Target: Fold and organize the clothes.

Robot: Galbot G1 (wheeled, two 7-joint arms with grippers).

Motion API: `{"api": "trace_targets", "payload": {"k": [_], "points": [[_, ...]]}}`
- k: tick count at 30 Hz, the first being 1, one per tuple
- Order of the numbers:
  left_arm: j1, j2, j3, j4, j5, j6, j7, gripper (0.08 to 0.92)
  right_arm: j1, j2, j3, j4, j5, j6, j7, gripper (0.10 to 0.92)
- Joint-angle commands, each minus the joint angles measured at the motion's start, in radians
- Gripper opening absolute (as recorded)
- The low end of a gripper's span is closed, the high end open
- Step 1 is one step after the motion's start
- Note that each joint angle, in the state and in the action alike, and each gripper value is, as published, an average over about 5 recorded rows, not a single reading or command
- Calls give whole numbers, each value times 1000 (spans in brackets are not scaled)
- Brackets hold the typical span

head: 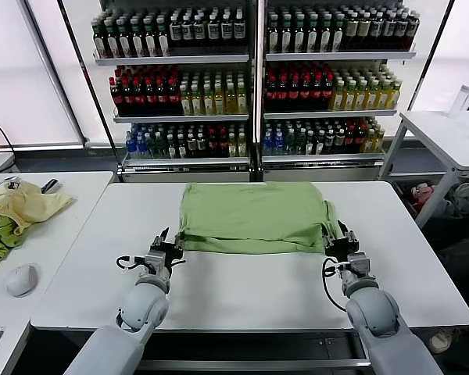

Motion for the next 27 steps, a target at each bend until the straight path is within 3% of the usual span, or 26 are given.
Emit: {"api": "trace_targets", "payload": {"k": [1,6,9,12,27], "points": [[-15,-11,9,35,-51,37,18,683,-16,6,19,-39,56,-54,16,778],[-66,-27,24,95,-68,39,19,797,36,19,-25,-85,103,-97,16,820],[-74,-27,27,107,-77,36,18,786,61,21,-51,-103,140,-113,17,815],[-70,-25,28,99,-81,35,19,712,79,22,-68,-111,180,-125,21,758],[-43,-19,29,63,-95,38,31,279,80,7,-81,-99,249,-136,5,328]]}}
